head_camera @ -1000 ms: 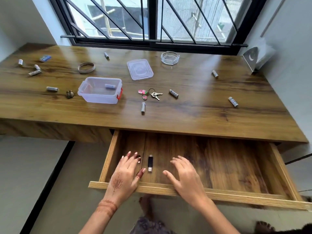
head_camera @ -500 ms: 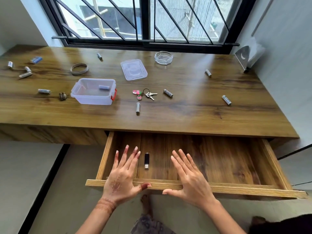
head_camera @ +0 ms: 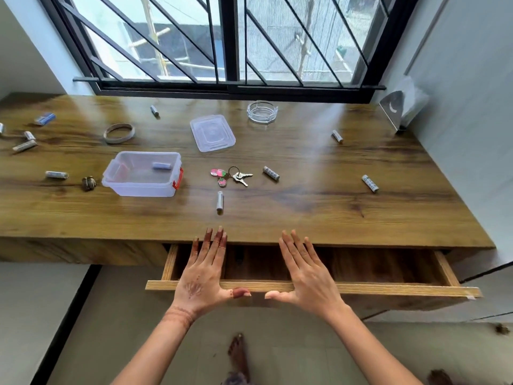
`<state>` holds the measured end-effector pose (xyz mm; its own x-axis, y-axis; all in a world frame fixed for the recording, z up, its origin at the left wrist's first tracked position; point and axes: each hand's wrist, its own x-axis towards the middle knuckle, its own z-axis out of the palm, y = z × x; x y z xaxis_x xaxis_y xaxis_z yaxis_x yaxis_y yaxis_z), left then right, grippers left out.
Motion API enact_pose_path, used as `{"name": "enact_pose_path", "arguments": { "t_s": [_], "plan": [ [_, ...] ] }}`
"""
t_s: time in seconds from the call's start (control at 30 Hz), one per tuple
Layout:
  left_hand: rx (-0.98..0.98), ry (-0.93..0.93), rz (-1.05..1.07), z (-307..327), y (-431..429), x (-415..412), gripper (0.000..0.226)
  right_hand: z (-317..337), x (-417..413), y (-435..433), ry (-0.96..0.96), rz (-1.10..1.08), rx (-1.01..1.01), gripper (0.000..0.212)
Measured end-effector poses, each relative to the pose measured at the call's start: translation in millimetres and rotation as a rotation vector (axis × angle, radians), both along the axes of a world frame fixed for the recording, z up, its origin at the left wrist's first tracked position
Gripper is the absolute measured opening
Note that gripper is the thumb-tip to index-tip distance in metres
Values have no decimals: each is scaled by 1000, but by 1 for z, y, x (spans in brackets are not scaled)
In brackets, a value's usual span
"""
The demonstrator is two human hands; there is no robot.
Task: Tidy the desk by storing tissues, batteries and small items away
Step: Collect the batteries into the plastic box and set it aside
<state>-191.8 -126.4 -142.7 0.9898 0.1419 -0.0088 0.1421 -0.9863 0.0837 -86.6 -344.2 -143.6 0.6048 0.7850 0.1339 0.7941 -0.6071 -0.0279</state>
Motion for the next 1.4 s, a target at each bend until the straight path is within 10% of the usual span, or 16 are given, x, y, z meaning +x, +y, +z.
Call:
{"name": "enact_pose_path", "arguments": {
  "t_s": [0.6,1.27,1.4],
  "plan": [
    [184,-505,-79,-23,15,41,46,-13,36,38,-166,-203,108,70],
    [219,-502,-22,-19,8,41,43,-4,30,43,-32,-217,-3,82],
    [140,-311,4,-9,3,39,75,5,27,43,5,-235,16,81]
  ]
}}
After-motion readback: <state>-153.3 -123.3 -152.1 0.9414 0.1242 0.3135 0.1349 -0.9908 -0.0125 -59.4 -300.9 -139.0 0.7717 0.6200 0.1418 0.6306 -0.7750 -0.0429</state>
